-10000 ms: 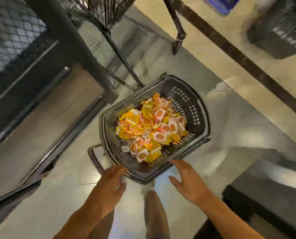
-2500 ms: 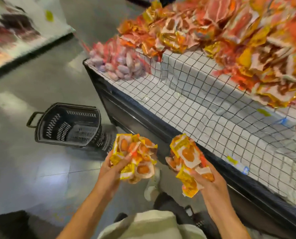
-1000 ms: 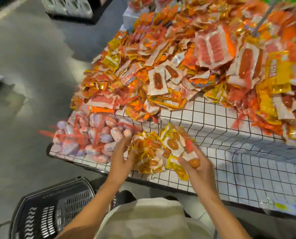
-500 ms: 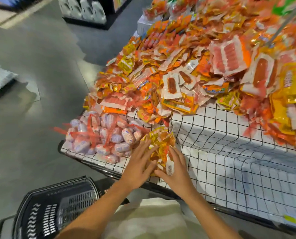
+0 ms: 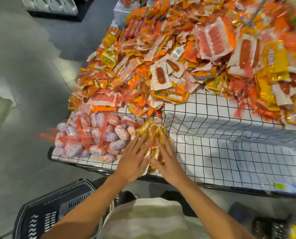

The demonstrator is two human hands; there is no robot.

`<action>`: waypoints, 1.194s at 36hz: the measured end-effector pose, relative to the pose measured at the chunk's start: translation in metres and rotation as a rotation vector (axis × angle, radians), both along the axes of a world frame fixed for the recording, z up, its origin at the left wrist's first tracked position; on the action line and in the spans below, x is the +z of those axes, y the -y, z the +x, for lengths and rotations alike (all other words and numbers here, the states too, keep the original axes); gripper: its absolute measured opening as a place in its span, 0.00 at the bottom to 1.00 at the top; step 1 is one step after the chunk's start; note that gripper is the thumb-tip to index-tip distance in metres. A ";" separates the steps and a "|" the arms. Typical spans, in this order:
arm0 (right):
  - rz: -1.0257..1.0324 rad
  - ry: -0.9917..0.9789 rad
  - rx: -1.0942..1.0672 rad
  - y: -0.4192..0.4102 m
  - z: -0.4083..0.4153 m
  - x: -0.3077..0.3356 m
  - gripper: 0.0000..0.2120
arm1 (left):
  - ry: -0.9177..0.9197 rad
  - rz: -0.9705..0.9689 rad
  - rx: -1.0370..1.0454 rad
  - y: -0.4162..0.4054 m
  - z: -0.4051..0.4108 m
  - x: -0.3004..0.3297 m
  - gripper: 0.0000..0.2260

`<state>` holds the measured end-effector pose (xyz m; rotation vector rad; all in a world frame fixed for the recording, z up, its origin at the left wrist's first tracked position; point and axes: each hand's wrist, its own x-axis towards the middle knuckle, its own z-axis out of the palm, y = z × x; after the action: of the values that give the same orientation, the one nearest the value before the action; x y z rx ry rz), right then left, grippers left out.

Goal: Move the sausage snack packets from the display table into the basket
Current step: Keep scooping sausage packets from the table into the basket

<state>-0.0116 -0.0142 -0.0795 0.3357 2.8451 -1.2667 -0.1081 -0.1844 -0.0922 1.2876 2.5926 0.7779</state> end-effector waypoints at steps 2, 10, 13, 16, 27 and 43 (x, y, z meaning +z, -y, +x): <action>0.014 0.012 0.002 0.002 0.002 0.000 0.35 | -0.036 -0.093 0.005 0.005 0.000 -0.010 0.26; -0.058 0.037 -0.172 -0.005 0.038 0.004 0.31 | 0.043 -0.189 -0.035 0.009 -0.014 -0.012 0.26; -0.100 0.084 -0.227 -0.011 0.063 0.001 0.29 | 0.147 -0.143 -0.069 0.009 -0.021 -0.001 0.27; -0.091 0.150 -0.249 -0.019 0.090 -0.003 0.28 | 0.208 -0.062 -0.043 0.013 -0.017 0.009 0.25; -0.226 0.218 -0.370 -0.051 0.188 -0.002 0.27 | 0.093 -0.072 0.108 0.026 0.075 0.034 0.27; -0.218 0.131 -0.569 -0.151 0.448 -0.031 0.29 | 0.134 -0.310 -0.179 -0.139 0.275 0.031 0.29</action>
<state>0.4366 0.1373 -0.1107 1.2299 2.5476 -1.5358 0.1668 -0.0449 -0.0609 1.2988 2.3380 0.3972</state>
